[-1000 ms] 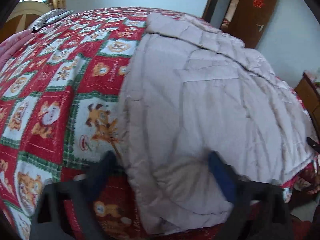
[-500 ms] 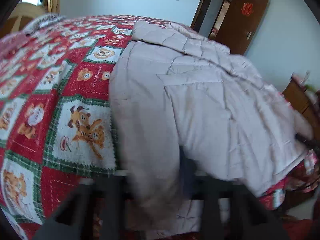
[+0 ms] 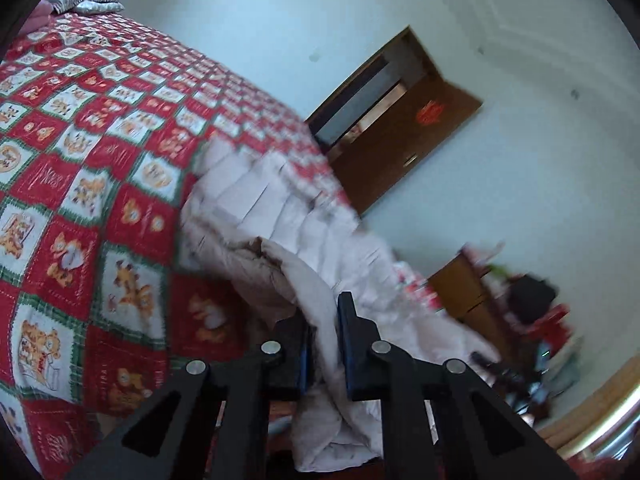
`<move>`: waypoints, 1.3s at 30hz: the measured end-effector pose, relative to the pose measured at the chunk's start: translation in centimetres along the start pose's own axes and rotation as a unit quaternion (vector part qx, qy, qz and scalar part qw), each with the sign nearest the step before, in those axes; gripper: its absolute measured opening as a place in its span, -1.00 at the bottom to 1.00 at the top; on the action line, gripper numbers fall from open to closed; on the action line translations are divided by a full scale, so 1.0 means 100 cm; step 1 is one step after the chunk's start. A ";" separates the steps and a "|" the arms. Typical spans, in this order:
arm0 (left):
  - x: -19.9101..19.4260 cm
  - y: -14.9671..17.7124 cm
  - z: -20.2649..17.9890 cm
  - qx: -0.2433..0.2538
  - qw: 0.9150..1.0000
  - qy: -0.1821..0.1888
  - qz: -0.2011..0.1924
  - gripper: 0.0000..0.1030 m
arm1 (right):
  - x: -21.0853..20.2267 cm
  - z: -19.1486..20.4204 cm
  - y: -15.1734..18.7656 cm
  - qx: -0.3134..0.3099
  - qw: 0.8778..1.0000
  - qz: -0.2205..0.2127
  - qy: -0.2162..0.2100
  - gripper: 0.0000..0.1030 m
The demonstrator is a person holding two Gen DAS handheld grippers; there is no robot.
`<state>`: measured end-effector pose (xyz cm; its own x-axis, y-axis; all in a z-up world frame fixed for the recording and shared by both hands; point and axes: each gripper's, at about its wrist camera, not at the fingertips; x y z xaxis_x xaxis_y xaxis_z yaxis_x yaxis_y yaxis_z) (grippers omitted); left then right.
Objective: Fold large clothes
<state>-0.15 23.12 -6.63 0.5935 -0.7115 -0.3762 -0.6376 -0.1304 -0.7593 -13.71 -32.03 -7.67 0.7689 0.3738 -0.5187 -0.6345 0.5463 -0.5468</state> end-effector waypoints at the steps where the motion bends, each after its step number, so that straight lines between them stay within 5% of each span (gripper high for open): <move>1: -0.004 -0.008 -0.006 0.004 1.000 0.000 -0.005 -0.76 | -0.005 0.003 -0.006 0.002 1.000 -0.008 -0.008 -0.73; 8: 0.026 -0.090 -0.007 0.005 0.997 -0.076 0.013 -0.75 | 0.008 0.037 -0.091 0.000 0.998 -0.057 -0.040 -0.73; 16: 0.123 -0.170 0.050 -0.032 0.985 -0.160 0.049 -0.74 | 0.127 0.044 -0.211 0.028 0.998 -0.055 -0.002 -0.73; 20: 0.184 -0.189 0.093 -0.077 0.971 -0.210 0.079 -0.74 | 0.207 0.032 -0.251 0.036 0.997 -0.051 0.037 -0.74; 27: 0.302 -0.178 0.152 -0.073 0.934 -0.310 0.161 -0.68 | 0.325 -0.021 -0.259 0.041 0.987 -0.038 0.153 -0.69; 32: 0.329 -0.154 0.168 -0.039 0.938 -0.316 0.141 -0.64 | 0.354 -0.045 -0.241 0.048 0.982 -0.044 0.175 -0.53; 35: 0.326 -0.137 0.172 -0.029 0.946 -0.312 0.088 -0.63 | 0.353 -0.047 -0.230 0.034 0.982 -0.074 0.172 -0.50; 39: 0.333 -0.136 0.163 -0.006 0.938 -0.334 0.089 -0.63 | 0.367 -0.042 -0.231 0.014 0.977 -0.064 0.202 -0.47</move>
<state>36.30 12.47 -17.49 0.6498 -0.1320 -0.7486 -0.7591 -0.0608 -0.6482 28.83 -34.07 -16.87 0.7439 -0.0231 -0.6679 -0.5280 0.5923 -0.6086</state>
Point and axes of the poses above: each gripper's, at about its wrist camera, not at the fingertips, and x roughly the way its jaws point, z to its left, y to its underside, and after that the axes turned 14 degrees about x, right-handed
